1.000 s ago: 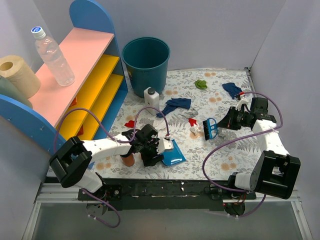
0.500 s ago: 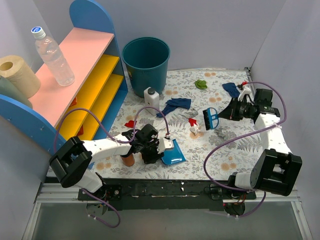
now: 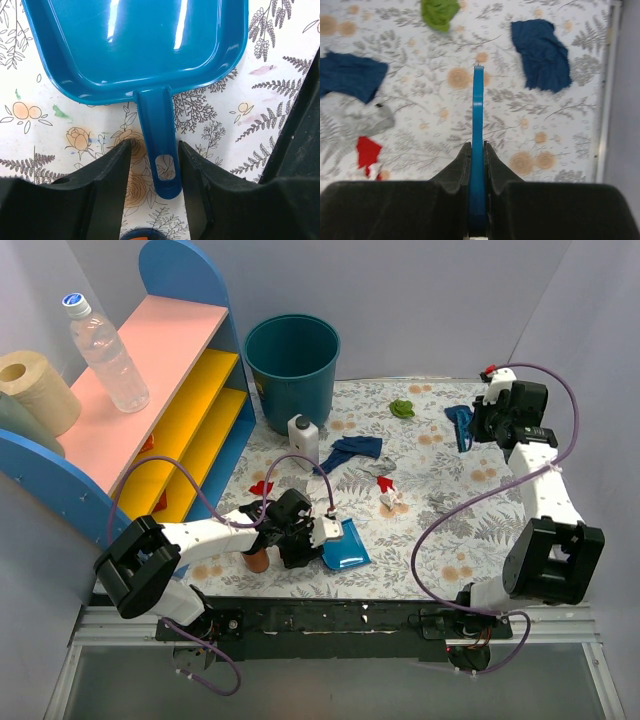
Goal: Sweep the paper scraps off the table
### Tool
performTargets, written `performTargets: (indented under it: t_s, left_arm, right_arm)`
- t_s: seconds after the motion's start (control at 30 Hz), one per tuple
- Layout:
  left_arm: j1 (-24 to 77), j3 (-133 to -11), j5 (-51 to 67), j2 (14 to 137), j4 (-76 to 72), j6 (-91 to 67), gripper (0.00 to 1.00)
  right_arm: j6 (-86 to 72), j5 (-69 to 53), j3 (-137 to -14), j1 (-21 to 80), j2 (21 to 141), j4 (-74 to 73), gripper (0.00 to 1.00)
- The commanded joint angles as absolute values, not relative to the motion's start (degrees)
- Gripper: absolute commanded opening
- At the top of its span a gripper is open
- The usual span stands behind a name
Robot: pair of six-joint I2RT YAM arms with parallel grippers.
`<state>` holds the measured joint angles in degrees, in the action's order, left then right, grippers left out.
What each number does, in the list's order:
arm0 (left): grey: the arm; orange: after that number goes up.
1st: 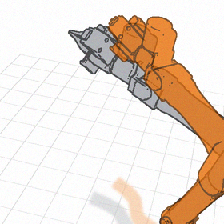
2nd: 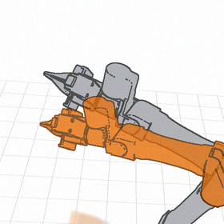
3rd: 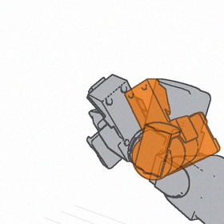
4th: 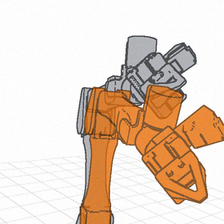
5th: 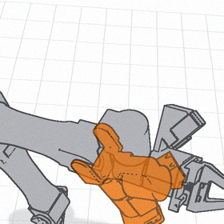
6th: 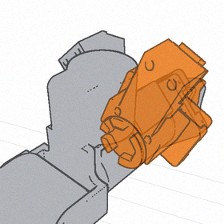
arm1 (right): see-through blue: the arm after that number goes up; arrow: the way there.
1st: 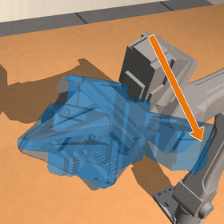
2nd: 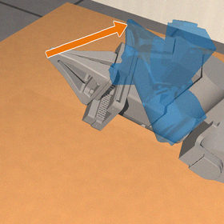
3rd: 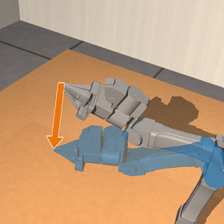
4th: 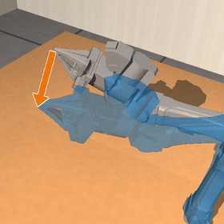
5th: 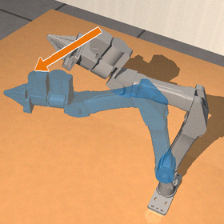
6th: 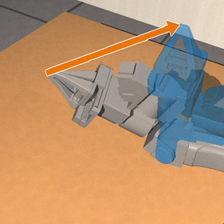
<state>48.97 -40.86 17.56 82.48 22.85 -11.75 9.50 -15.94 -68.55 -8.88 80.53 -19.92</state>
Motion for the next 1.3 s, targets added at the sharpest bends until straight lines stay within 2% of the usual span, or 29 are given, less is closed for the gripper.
performTargets:
  t_s: [0.0,0.07,0.1,0.2,0.43,0.53,0.6,0.7,0.87,1.0,1.27]
  left_arm:
    - [48.34,-39.99,17.84,80.86,22.5,-10.28,0.43]
    - [48.34,-39.99,18.28,80.86,22.5,-10.11,0.4]
    - [48.34,-40.16,18.37,80.95,22.67,-10.02,0.34]
    - [48.34,-40.43,18.81,81.04,23.29,-9.67,0.26]
    - [48.25,-41.13,18.81,81.04,24.78,-9.93,0.16]
    - [47.99,-41.92,18.9,81.12,25.84,-9.49,0.1]
    - [47.81,-42.54,19.33,81.12,26.8,-9.32,0.0]
    - [47.64,-43.33,19.42,81.04,27.59,-9.67,0.0]
    - [47.37,-43.59,16.8,80.33,27.07,-12.39,0.0]
    - [47.29,-43.24,14.33,79.54,24.88,-14.85,0.0]
    - [45.0,-44.47,14.24,78.84,21.89,-21.35,0.0]
  right_arm:
    - [16.61,-0.28,-75.39,-7.91,85.85,-9.94,0.01]
    - [18.19,2.45,-77.51,-7.82,89.81,-8.53,0.01]
    - [20.72,4.81,-79.43,-7.3,91.13,-7.66,0.01]
    - [25.82,8.16,-82.6,-6.33,96.75,-5.02,0.01]
    - [39.0,12.47,-94.99,-4.66,112.29,-6.68,0.01]
    - [40.95,13.71,-102.46,-4.66,118.53,-12.37,0.01]
    - [41.74,12.14,-108.0,-4.66,121.36,-19.37,0.01]
    - [42.19,9.33,-111.61,-4.48,125.24,-26.34,0.01]
    - [42.19,2.65,-106.09,-3.35,123.05,-31.1,0.01]
    - [37.29,-8.93,-98.28,-2.73,117.79,-35.59,0.01]
    - [28.85,-17.75,-74.39,3.34,96.53,-42.62,0.01]
